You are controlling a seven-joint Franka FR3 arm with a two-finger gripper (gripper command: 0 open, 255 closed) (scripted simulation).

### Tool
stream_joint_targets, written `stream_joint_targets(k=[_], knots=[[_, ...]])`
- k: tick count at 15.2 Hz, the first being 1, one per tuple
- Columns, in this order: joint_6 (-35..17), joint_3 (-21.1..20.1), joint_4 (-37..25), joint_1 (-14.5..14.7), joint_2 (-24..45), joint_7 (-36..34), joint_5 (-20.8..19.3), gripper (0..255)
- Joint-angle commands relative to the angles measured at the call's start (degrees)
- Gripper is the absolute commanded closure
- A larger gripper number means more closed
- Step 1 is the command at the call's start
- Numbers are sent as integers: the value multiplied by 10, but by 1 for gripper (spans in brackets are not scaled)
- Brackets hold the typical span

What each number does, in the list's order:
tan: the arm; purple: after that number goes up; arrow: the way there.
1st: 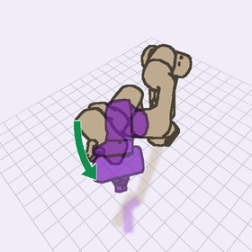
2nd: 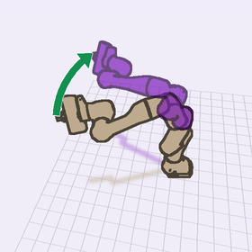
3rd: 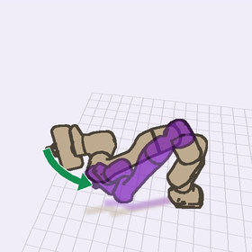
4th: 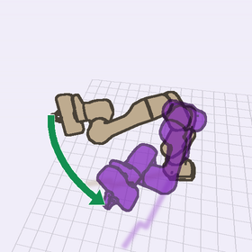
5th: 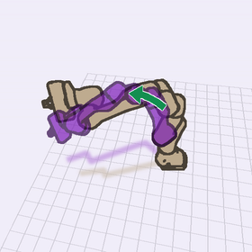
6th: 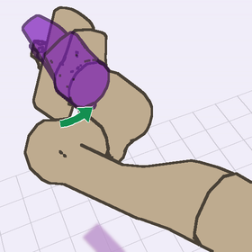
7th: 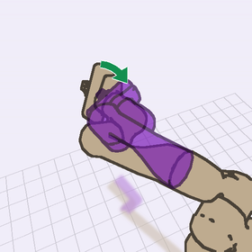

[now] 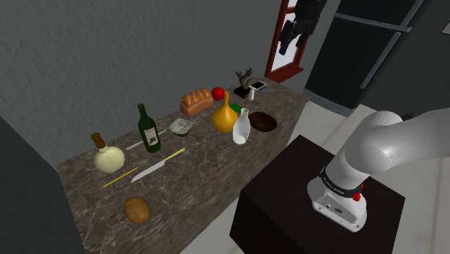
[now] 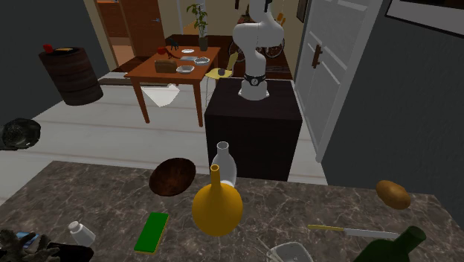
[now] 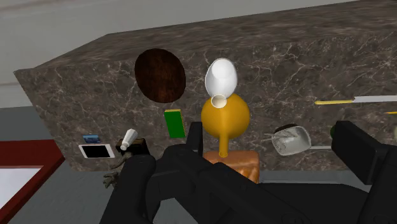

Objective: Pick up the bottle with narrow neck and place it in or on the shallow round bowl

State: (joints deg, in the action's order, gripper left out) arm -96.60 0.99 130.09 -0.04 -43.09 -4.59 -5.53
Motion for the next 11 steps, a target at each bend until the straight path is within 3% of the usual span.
stream_joint_targets(k=[1, 11], knots=[[0, 0, 0, 0, 0, 0, 0, 0], [-210, 36, 128, -6, 74, 16, -12, 0]])
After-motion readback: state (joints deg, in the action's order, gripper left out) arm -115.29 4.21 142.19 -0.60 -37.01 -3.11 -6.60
